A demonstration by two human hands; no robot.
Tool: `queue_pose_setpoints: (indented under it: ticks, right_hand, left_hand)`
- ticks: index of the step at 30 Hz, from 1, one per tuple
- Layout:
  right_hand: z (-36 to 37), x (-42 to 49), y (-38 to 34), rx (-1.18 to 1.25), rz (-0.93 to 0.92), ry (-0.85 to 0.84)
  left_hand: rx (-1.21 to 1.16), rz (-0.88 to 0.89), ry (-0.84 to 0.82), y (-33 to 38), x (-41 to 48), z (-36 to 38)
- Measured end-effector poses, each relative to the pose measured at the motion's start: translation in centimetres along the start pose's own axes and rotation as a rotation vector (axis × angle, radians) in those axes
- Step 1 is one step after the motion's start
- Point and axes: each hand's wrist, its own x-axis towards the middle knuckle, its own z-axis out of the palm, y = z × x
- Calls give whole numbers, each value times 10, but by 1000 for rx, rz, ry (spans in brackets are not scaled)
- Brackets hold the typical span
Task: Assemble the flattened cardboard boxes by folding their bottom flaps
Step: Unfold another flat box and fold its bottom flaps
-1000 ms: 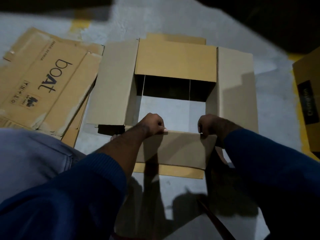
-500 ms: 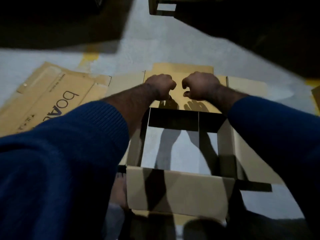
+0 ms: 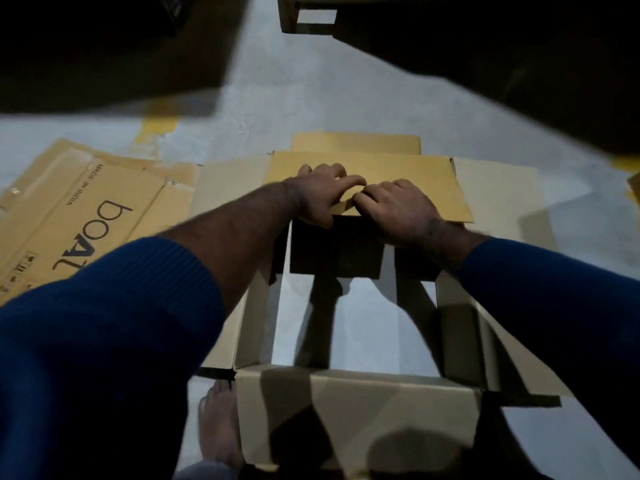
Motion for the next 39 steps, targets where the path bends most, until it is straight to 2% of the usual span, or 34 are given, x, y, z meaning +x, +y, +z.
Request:
queue_pose_setpoints:
  ticks: [3,5,8,9,10,12,16,20,21,24,27,35,39]
  right_hand:
    - [-15,5,23,-3,82,228]
    - [-27,16,46,0,188,371]
    - [-37,44,76,24,368,482]
    - [-35,54,84,25,414,493]
    - [-31,63,90,19,448,499]
    - [-21,77,98,6,485,479]
    - [3,99,99,-22,512,309]
    - [36,108,87,100,479,-151]
    - [45,107,84,136,465,-196]
    - [65,100,76,179,442,-113]
    - [69,99,80,155,449,-41]
    - [56,109,81,21,414,-105]
    - [48,110,80,7,416,-124]
  left_hand:
    - [-108,-49,94,-9,1,-34]
    - [-97,-135,330,-19,-2,-52]
    - [118,-301,789,-30,-3,-56]
    - [169,-306,869,-31,1,-51]
    - [196,-286,881,-32,6,-43]
    - [211,-238,805,-34,20,-23]
    - [148,-259,554,-50,44,20]
    - [113,-291,398,-66,56,44]
    - [100,-291,372,-69,58,47]
    - [68,-263,305,-71,62,52]
    - [10,-252,340,-69,66,51]
    - [-111,-302,344,-63,71,43]
    - [-88,-304,350,-65,67,43]
